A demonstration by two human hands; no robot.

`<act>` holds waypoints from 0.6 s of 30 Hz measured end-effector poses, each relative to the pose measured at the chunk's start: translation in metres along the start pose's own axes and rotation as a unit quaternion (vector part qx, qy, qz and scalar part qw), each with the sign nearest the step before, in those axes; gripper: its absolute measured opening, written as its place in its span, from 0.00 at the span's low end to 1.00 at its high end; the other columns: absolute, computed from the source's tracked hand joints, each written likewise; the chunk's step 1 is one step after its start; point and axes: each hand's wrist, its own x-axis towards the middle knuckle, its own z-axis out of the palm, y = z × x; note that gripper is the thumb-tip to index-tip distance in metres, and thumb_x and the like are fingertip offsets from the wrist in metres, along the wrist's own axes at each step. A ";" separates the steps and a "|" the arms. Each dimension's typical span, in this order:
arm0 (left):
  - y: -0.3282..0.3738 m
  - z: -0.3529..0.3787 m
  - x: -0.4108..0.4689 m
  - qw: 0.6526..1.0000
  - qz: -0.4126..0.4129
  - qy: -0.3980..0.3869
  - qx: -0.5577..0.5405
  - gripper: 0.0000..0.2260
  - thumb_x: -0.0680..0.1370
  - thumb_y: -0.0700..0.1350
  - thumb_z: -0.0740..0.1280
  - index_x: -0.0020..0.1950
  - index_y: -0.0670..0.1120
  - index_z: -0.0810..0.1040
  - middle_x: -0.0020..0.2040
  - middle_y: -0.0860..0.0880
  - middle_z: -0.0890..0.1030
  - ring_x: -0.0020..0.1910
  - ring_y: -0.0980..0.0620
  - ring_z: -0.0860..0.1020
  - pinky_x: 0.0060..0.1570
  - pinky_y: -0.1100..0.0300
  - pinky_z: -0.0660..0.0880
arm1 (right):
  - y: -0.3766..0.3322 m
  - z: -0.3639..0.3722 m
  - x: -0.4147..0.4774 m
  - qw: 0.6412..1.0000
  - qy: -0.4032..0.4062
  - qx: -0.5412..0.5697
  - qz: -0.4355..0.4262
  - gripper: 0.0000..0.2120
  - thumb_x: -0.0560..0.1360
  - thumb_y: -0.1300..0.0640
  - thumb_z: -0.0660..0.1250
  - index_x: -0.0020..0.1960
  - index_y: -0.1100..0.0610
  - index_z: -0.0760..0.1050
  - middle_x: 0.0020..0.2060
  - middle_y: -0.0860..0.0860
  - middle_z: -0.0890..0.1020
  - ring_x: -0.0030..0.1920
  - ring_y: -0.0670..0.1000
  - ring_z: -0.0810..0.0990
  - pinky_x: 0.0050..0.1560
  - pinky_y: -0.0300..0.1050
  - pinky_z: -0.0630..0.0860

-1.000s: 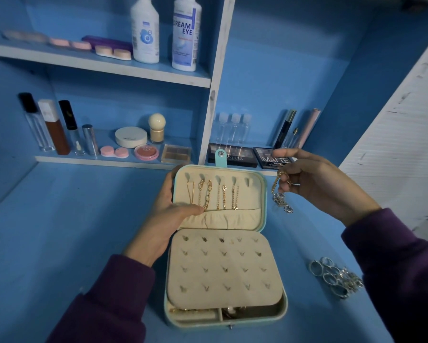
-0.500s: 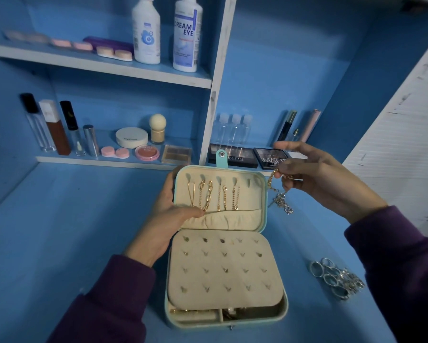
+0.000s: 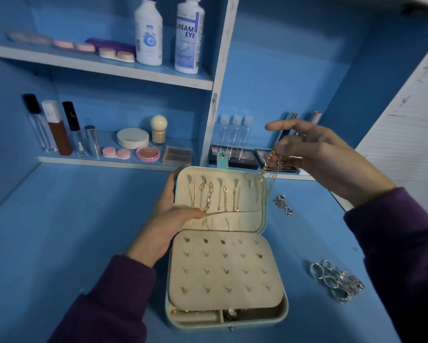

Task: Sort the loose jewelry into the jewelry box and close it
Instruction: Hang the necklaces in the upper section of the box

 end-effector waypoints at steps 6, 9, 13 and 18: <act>0.001 0.000 -0.001 1.000 -0.002 -0.005 -0.004 0.36 0.68 0.23 0.69 0.61 0.61 0.70 0.52 0.53 0.81 0.49 0.57 0.80 0.37 0.61 0.78 | -0.002 0.008 0.006 0.999 -0.015 -0.028 0.001 0.17 0.76 0.70 0.62 0.60 0.55 0.73 0.33 0.54 0.80 0.36 0.56 0.78 0.44 0.44 0.77; 0.002 0.000 -0.002 1.000 -0.003 -0.012 -0.010 0.36 0.69 0.23 0.68 0.64 0.59 0.69 0.54 0.52 0.80 0.51 0.56 0.79 0.37 0.62 0.79 | 0.000 0.010 0.007 0.999 -0.022 -0.038 0.004 0.17 0.76 0.70 0.62 0.60 0.55 0.74 0.35 0.55 0.80 0.35 0.55 0.78 0.42 0.43 0.78; 0.002 0.000 -0.001 1.000 -0.007 -0.012 -0.009 0.36 0.69 0.23 0.68 0.65 0.59 0.69 0.54 0.51 0.80 0.52 0.55 0.79 0.37 0.61 0.79 | 0.005 0.013 0.007 0.998 -0.032 -0.049 0.010 0.16 0.75 0.70 0.63 0.60 0.57 0.74 0.39 0.60 0.80 0.37 0.56 0.79 0.46 0.46 0.79; 0.000 -0.001 0.000 1.000 -0.003 -0.011 -0.012 0.38 0.68 0.22 0.67 0.66 0.59 0.69 0.53 0.51 0.81 0.51 0.54 0.80 0.36 0.62 0.78 | 0.012 0.013 0.008 0.996 -0.036 -0.075 0.017 0.16 0.75 0.69 0.64 0.60 0.57 0.75 0.37 0.59 0.82 0.40 0.55 0.80 0.53 0.52 0.78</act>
